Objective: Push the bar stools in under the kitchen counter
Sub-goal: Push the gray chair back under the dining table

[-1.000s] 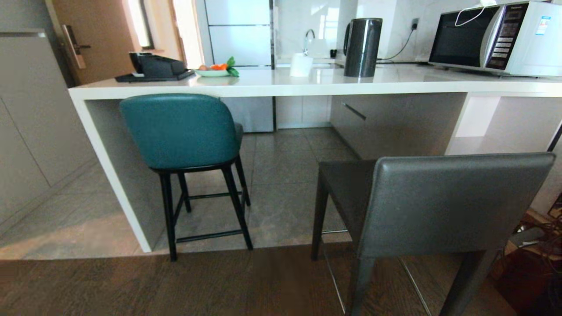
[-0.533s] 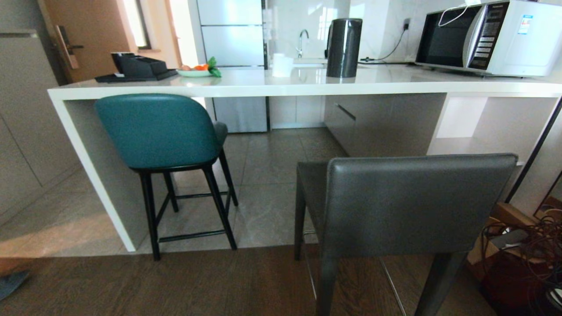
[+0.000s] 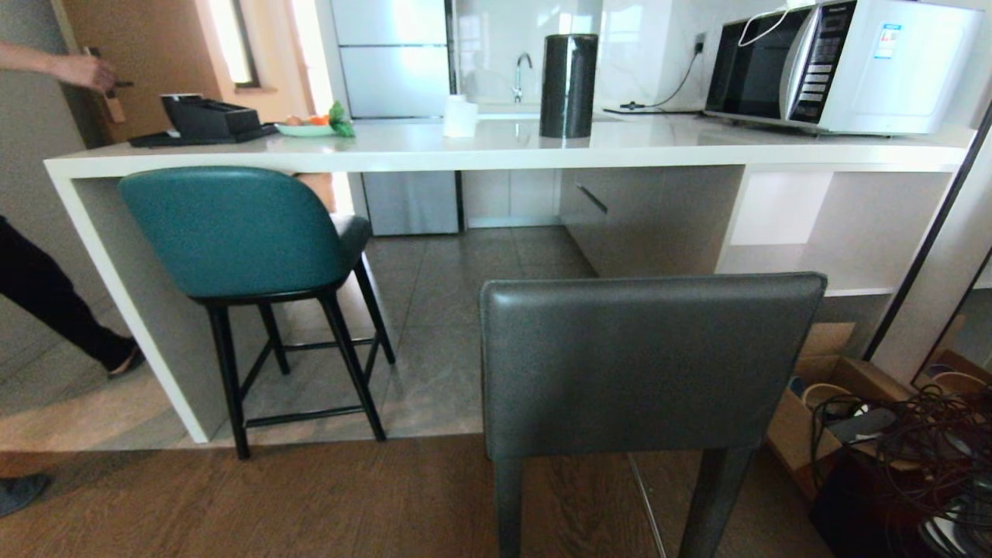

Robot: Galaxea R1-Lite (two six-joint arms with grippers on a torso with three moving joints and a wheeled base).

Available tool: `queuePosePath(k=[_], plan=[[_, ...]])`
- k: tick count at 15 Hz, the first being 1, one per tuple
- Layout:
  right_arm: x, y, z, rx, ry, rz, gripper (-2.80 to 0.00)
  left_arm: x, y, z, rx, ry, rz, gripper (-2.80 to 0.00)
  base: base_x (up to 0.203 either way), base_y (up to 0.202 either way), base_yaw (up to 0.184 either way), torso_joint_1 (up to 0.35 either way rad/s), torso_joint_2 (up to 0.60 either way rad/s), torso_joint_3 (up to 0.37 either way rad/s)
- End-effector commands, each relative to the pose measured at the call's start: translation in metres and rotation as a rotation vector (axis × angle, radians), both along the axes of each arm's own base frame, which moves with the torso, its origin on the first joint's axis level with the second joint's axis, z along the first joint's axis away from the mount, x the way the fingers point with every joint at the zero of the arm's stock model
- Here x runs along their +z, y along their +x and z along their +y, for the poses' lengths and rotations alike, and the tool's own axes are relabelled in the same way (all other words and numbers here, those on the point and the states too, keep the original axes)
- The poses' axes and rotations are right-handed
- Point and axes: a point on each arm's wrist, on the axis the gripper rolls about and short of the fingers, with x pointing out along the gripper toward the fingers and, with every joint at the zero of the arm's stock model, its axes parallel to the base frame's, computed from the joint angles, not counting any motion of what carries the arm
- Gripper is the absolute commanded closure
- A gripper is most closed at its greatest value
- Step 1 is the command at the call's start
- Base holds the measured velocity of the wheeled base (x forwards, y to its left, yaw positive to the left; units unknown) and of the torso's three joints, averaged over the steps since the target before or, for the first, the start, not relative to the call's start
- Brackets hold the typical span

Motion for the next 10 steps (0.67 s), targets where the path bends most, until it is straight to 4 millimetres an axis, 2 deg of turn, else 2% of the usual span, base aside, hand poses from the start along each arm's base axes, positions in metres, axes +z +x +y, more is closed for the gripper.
queuePosePath(k=[1, 10], plan=[[-0.0013, 0.0004, 0.0000, 0.002, -0.001, 0.006, 0.00, -0.0008, 0.0004, 0.0000, 0.001, 0.000, 0.005, 0.00, 0.000, -0.194, 0.000, 0.007, 0.01, 0.002], [-0.0013, 0.0004, 0.0000, 0.000, 0.000, 0.006, 0.00, -0.0007, 0.0003, 0.0004, 0.017, -0.042, 0.002, 0.00, 0.000, -0.191, 0.002, 0.002, 0.00, 0.000]])
